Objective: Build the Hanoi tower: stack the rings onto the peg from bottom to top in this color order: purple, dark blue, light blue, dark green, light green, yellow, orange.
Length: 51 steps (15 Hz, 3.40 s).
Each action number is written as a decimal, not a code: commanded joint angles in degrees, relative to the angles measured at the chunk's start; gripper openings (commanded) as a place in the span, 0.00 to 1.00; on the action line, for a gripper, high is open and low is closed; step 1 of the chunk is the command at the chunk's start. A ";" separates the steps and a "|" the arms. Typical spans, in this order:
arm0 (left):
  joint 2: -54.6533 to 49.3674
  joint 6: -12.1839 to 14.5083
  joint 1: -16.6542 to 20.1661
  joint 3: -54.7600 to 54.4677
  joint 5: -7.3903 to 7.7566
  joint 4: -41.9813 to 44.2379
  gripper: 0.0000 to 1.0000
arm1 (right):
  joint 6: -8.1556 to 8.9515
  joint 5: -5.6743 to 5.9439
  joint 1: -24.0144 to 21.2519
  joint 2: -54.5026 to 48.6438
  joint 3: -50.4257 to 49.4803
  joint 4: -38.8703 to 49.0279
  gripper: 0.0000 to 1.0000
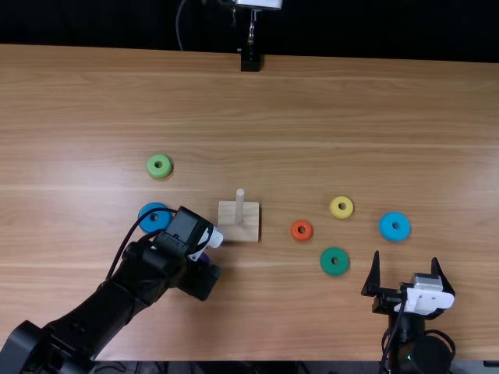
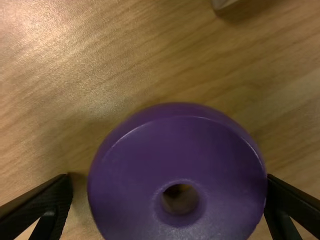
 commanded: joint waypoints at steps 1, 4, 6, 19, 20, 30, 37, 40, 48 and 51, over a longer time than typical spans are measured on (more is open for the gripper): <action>1.15 0.51 -0.87 0.76 0.49 -0.12 1.00 | 0.58 0.35 -0.43 -0.38 -0.57 -0.85 1.00; 1.15 0.72 -1.14 0.67 0.49 -0.02 0.34 | 0.58 0.35 -0.43 -0.38 -0.57 -0.85 1.00; 1.06 0.72 -1.14 1.11 0.17 0.19 0.00 | 0.58 0.35 -0.43 -0.38 -0.57 -0.85 1.00; -0.26 -0.23 3.08 34.51 -2.47 -33.03 0.00 | 0.58 0.35 -0.43 -0.38 -0.57 -0.85 1.00; 0.71 -0.33 2.99 37.15 -2.47 -33.03 0.00 | 0.58 0.35 -0.43 -0.38 -0.57 -0.85 1.00; 9.49 -2.23 0.18 56.04 -1.94 -35.88 0.00 | 0.58 0.35 -0.43 -0.38 -0.57 -0.85 1.00; 13.19 -3.18 -2.46 60.44 -1.83 -35.25 0.00 | 0.58 0.35 -0.43 -0.38 -0.57 -0.85 1.00; 14.94 -3.29 -3.60 61.32 -1.73 -35.14 0.00 | 0.58 0.35 -0.43 -0.38 -0.57 -0.85 1.00; 16.88 -5.40 -4.65 62.46 -1.73 -35.14 0.00 | 0.58 0.35 -0.43 -0.38 -0.57 -0.85 1.00; 17.05 -5.40 -4.65 62.28 -1.52 -35.14 0.00 | 0.58 0.35 -0.43 -0.38 -0.57 -0.85 1.00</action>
